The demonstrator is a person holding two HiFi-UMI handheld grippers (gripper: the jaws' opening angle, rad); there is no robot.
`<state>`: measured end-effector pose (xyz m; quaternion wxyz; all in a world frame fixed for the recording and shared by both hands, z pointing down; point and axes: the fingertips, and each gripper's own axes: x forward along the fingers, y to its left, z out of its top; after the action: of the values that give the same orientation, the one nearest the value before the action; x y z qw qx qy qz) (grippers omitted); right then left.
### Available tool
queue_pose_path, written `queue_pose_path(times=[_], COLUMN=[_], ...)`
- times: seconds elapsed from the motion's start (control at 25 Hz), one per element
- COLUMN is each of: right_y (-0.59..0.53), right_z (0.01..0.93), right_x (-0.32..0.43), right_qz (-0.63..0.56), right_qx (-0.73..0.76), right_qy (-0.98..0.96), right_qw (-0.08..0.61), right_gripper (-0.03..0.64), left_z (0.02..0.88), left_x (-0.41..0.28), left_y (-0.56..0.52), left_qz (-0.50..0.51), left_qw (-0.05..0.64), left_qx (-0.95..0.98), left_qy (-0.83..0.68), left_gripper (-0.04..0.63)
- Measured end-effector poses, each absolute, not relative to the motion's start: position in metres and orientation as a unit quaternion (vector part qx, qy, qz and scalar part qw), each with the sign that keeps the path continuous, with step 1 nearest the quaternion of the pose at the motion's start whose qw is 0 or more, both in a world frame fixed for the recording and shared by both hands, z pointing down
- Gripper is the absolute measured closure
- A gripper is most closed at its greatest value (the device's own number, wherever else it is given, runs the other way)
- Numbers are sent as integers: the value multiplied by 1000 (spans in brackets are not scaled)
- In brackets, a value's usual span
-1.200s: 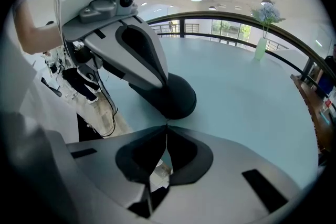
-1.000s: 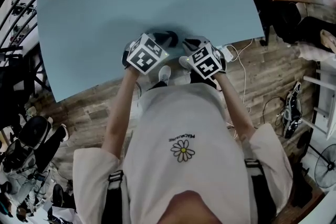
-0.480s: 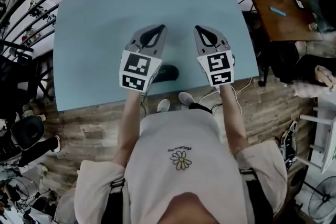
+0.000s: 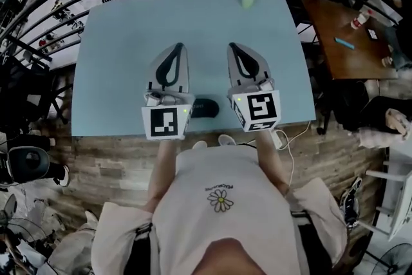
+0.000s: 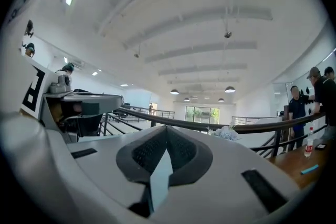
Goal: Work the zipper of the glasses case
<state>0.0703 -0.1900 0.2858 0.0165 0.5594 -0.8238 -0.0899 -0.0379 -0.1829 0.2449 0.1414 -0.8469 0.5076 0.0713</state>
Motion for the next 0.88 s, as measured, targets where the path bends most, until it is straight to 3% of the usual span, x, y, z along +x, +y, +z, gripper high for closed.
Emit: queue_pose_path(times=[0.88], right_y=[-189], right_z=[295], right_x=[60], right_qz=[-108], right_qx=[535], right_qy=[-836], right_qw=[46], right_gripper=[609], left_z=[261], left_x=[-62], left_y=[-190], left_qz=[34], left_qw=[132], left_qx=[-810], left_qy=[571], left_gripper=[580])
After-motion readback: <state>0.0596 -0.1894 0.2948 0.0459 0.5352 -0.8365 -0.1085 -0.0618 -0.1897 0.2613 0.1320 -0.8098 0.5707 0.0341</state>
